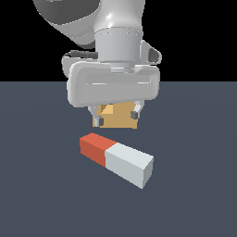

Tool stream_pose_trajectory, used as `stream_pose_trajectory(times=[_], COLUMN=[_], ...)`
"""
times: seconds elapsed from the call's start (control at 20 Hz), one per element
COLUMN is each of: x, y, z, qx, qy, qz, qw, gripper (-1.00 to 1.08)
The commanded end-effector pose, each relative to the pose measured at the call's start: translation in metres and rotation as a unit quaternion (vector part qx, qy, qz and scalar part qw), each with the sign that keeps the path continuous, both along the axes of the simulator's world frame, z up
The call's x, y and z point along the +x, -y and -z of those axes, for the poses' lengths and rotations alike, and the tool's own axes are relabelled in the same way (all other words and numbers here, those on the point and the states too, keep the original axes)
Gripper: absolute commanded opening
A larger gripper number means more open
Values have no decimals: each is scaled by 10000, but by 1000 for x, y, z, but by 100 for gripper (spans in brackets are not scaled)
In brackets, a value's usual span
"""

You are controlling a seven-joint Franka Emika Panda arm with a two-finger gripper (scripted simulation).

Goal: Insert the peg into the horizontal hole in a box.

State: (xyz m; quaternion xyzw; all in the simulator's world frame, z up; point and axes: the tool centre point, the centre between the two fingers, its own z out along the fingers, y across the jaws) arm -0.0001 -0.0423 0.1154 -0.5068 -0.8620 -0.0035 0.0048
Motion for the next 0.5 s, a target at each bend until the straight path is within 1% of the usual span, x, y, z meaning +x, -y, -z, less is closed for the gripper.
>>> stream_pose_trajectory(times=[0.0, 0.2, 0.45], x=[2, 6, 12], y=[6, 17, 27], z=[6, 17, 28], qx=[-6, -17, -29], qy=[6, 14, 23], qz=[-312, -806, -1347], qw=[9995, 9967, 9909], gripper=[100, 100, 100])
